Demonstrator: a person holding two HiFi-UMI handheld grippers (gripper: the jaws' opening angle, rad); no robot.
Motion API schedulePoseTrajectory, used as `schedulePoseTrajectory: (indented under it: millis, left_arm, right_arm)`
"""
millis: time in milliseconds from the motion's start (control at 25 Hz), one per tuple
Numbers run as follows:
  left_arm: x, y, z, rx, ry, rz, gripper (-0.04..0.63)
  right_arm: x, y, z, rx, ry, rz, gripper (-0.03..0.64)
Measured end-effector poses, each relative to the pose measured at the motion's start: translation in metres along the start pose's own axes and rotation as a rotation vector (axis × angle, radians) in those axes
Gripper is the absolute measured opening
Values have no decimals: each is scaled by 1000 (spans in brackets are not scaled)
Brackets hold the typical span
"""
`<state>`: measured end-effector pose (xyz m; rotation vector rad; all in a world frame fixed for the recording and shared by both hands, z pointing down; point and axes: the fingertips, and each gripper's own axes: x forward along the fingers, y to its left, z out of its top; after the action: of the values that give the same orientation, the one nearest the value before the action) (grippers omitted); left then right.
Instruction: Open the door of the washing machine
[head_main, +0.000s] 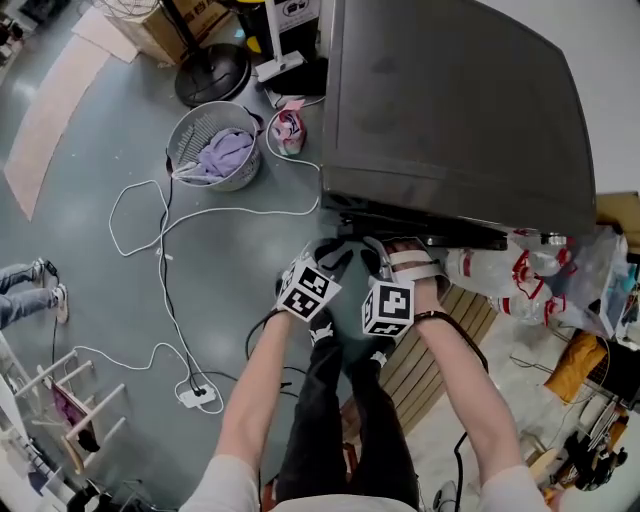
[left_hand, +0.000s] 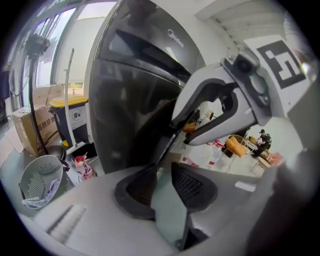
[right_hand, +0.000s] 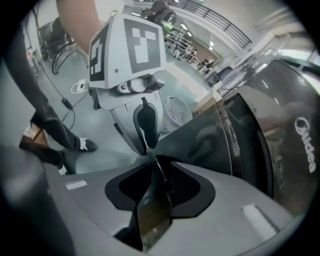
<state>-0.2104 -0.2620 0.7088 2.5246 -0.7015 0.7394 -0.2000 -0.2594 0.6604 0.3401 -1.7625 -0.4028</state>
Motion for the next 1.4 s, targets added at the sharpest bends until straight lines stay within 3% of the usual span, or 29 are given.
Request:
schedulePoseTrajectory:
  millis: [200,400,600,840,1040,1200,1400]
  left_arm:
    - [20,-3,-6,140,52,-73,192]
    - [34,3,0,167,57,-100,192]
    - [47,-5,0,239,77,-160,192]
    - [46,0,3,167,43,-140,190]
    - [44,0,6,151,28,-135,187]
    - [39,-11,-5,163,50,-174,181]
    - [32,-25,-18,150,28,-181,176]
  right_arm:
    - [16,-4,-7,-165,83,6,103]
    - [25,-1,-13,-221,147,45,107]
    - [28,-2,-14,-253,163,25,106]
    - [28,-3,-12,-231,177,31,106]
    - [28,-2,-11,-220,180,22,106]
    - [23,10,-9,-200,189,67,100]
    - [17,30,-6,-238,172,72,101]
